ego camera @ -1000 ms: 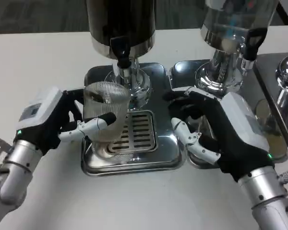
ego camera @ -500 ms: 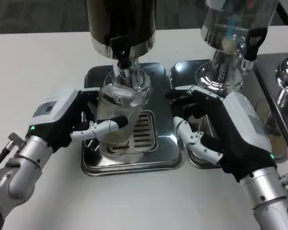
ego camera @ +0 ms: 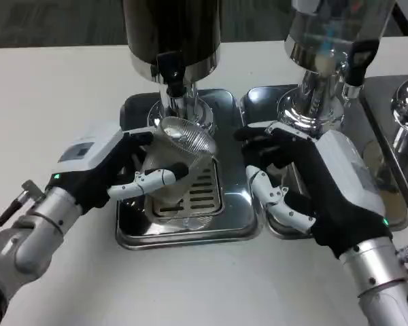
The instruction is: Grasp the cup under the faucet to collect the drink, then remove the cup.
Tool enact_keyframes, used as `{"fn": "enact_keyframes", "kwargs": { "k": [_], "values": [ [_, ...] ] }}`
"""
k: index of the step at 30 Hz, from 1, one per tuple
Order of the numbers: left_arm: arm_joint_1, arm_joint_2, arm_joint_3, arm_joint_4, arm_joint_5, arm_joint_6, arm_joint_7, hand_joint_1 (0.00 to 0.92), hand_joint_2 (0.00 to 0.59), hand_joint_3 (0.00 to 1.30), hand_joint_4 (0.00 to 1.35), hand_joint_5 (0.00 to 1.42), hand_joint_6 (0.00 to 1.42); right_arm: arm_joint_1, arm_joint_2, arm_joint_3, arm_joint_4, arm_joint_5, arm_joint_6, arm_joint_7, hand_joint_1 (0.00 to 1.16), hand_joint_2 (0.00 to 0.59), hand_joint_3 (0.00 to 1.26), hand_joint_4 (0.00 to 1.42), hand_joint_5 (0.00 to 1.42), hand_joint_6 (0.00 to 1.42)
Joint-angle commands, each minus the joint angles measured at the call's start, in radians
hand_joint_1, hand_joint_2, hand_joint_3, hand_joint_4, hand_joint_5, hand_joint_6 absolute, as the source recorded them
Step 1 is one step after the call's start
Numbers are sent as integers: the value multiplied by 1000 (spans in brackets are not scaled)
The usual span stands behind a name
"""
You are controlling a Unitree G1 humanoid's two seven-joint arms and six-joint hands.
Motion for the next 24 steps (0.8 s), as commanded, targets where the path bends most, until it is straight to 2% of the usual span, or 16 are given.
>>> {"fn": "enact_keyframes", "kwargs": {
  "k": [1,24],
  "values": [
    [9,15,9,-5,-17,-2,-30,2,156,405,388,509,619,-8,4,-4,8,6,-1,-10,382,461,405,459,540,515],
    [52,61,27,-26,-46,-26,-58,0,153,383,357,495,608,-42,-6,-20,18,20,-14,-10,382,461,384,444,541,515]
  ]
}}
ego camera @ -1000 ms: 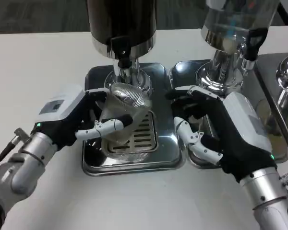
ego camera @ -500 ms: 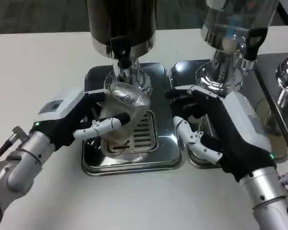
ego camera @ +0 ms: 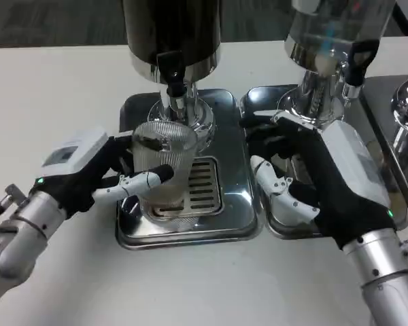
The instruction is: Grasp the cup under the faucet to collect the drink, then remove the cup.
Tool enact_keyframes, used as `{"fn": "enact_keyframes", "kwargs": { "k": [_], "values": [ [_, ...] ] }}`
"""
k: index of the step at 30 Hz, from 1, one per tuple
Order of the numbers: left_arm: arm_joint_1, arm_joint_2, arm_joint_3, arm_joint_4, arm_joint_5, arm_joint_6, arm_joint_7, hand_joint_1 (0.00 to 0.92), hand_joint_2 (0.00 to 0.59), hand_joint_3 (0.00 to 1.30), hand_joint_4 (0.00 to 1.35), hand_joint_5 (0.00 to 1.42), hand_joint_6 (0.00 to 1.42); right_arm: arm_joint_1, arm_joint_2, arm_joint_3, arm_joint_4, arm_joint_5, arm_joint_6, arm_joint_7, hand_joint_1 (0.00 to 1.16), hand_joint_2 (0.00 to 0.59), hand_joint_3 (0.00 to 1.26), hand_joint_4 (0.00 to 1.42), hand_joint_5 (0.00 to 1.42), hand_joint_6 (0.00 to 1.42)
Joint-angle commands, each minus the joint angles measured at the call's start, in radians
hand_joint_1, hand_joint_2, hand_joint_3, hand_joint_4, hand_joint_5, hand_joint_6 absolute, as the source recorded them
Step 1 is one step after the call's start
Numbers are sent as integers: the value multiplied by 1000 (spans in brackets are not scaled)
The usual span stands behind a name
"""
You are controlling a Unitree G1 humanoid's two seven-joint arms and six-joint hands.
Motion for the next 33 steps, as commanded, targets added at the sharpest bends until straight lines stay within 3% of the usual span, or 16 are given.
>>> {"fn": "enact_keyframes", "kwargs": {
  "k": [1,18,28,33],
  "values": [
    [22,15,13,-13,-13,-16,-20,0,153,383,357,496,608,-12,-3,-3,11,14,-14,-4,382,461,384,444,541,516],
    [55,31,39,-63,-39,-30,-95,0,141,383,366,508,670,-24,-10,-3,1,28,-21,-3,390,470,382,440,541,525],
    [64,46,18,-110,-5,-12,-107,0,149,384,365,499,677,-27,-13,-3,1,34,-26,-6,395,468,376,431,541,525],
    [52,35,0,-130,25,17,-97,0,141,363,344,479,684,-28,-14,-2,3,34,-28,-6,402,464,375,430,541,525]
  ]
}}
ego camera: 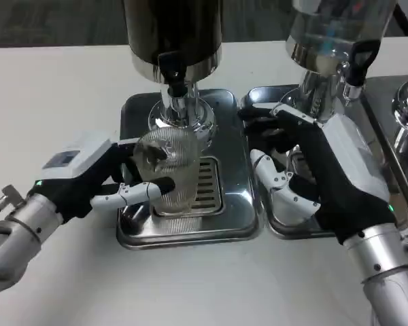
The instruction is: Grasp the cup under the faucet to collect the drink, then remove the cup.
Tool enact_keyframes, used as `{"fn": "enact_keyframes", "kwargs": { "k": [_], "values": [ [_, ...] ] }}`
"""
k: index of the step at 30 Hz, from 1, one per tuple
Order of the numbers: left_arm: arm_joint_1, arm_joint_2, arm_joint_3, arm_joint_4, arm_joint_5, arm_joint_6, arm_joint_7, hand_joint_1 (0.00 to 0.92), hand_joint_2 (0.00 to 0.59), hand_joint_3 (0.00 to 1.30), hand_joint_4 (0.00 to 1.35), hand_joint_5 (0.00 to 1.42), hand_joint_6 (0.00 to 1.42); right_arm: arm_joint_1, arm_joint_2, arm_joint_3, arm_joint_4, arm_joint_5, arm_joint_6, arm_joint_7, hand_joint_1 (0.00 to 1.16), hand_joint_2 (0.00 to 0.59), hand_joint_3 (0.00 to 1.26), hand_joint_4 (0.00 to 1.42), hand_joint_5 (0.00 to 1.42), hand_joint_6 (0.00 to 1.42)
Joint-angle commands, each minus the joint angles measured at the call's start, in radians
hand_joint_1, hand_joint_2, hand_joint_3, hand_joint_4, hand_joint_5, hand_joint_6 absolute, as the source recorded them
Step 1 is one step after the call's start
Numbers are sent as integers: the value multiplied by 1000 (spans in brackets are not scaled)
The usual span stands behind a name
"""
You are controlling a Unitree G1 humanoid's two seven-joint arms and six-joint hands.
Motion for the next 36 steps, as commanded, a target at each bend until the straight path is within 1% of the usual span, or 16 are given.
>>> {"fn": "enact_keyframes", "kwargs": {
  "k": [1,6,11,15,17,18,19,22,26,29,36],
  "values": [
    [-2,-4,-22,-17,32,27,-4,0,141,362,342,479,688,-11,-2,-1,3,2,-18,-7,403,463,375,430,543,525],
    [-22,-20,-33,-21,45,59,-5,0,140,350,328,465,694,-8,-3,-2,0,1,-16,-7,407,462,375,429,547,527],
    [-30,-25,-39,-25,54,86,-1,0,141,322,295,441,696,3,-3,-5,-3,4,-11,-6,411,461,375,429,548,533],
    [-41,-29,-50,-21,58,108,-18,0,128,242,205,388,616,9,-3,-4,-4,4,-10,-5,413,461,375,429,549,535],
    [-42,-27,-53,-25,59,109,-17,0,128,223,176,377,603,10,-3,-4,-5,3,-10,-5,414,461,375,429,549,536],
    [-42,-25,-54,-28,58,108,-17,0,124,200,164,369,602,10,-3,-4,-6,3,-9,-5,414,461,375,429,549,537],
    [-40,-23,-53,-31,54,105,-17,0,115,159,146,356,571,10,-3,-4,-6,2,-9,-5,415,461,375,429,549,537],
    [-31,-11,-42,-44,45,95,-9,0,102,113,128,339,528,10,-3,-5,-5,2,-7,-5,416,461,375,429,549,537],
    [-9,13,-21,-74,29,84,1,0,93,106,127,338,520,9,-3,-4,-2,4,-8,-4,417,461,375,429,549,538],
    [28,42,13,-119,4,70,5,0,80,103,127,338,516,5,-3,-3,3,7,-11,-3,417,461,375,429,549,538],
    [102,84,82,-224,-47,74,-20,0,65,111,127,328,492,-12,-3,-2,24,18,-17,0,418,461,371,429,549,539]
  ]
}}
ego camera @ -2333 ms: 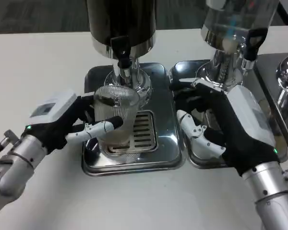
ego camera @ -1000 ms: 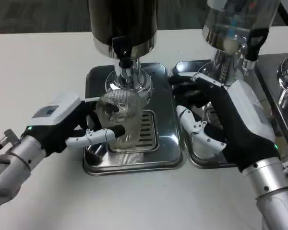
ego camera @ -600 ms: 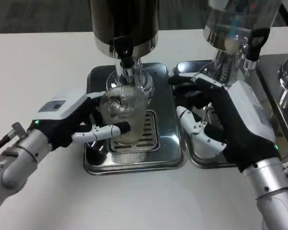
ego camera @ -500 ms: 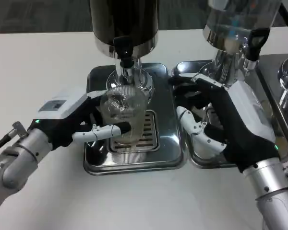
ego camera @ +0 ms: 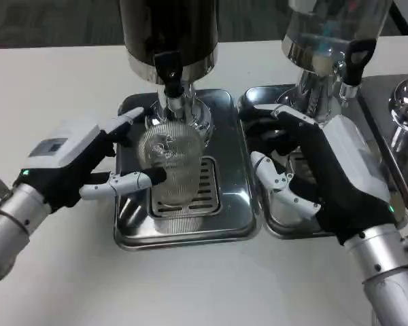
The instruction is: Grasp the cup under the faucet to collect the drink, then remove the cup.
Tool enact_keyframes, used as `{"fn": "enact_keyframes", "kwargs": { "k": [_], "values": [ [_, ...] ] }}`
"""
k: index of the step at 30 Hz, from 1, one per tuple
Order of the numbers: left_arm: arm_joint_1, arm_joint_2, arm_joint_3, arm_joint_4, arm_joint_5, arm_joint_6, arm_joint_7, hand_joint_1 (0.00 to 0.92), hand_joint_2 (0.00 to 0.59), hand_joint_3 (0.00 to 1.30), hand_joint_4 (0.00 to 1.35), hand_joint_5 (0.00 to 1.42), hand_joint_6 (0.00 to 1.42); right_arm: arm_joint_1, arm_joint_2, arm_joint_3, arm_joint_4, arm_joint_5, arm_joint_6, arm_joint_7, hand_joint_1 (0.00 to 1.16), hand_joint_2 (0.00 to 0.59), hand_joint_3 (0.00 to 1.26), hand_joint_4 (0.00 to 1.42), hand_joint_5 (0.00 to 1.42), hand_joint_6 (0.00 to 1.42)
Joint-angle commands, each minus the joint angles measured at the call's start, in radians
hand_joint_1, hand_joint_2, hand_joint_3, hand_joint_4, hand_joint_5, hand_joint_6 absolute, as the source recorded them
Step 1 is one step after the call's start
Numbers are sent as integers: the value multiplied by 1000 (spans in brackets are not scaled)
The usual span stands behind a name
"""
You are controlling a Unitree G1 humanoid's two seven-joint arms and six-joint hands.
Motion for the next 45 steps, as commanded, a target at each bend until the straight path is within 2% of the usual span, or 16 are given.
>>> {"fn": "enact_keyframes", "kwargs": {
  "k": [1,5,10,15,20,23,25,31,37,41,45],
  "values": [
    [55,34,45,-70,-45,0,-29,0,65,111,127,328,490,-15,-1,-1,17,14,-17,0,419,461,371,429,549,541],
    [106,59,89,-138,-92,-5,-62,0,66,136,140,327,459,-20,-1,0,20,17,-19,0,419,461,370,429,549,545],
    [186,83,182,-221,-222,-52,-130,0,66,175,160,327,463,-17,-1,-2,16,19,-18,-2,420,461,370,429,549,547],
    [228,79,270,-258,-436,-112,-266,0,92,235,201,327,469,-17,0,-3,20,22,-19,-4,420,461,372,430,549,547],
    [214,51,336,-270,-736,-81,-542,0,88,277,233,327,470,-21,3,-1,28,24,-24,-7,421,461,376,434,549,542],
    [169,35,382,-274,-908,9,-743,0,88,314,268,337,453,-27,6,-1,37,27,-27,-8,421,461,380,439,549,540],
    [137,30,407,-277,-981,75,-839,0,90,329,284,338,434,-30,7,0,43,29,-29,-9,421,461,381,441,549,540],
    [38,5,460,-255,-1067,245,-1033,0,79,356,300,338,413,-35,13,0,60,33,-39,-14,421,461,394,444,549,521],
    [-40,-27,481,-226,-1077,371,-1141,0,66,381,304,348,409,-33,19,0,71,33,-46,-24,421,461,396,445,549,517],
    [-101,-47,485,-182,-1068,440,-1195,0,66,383,304,349,409,-28,22,-2,74,33,-48,-34,421,461,397,448,549,517],
    [-153,-60,492,-124,-1045,455,-1223,0,62,384,304,349,391,-22,26,-2,75,31,-48,-45,421,461,397,449,549,516]
  ]
}}
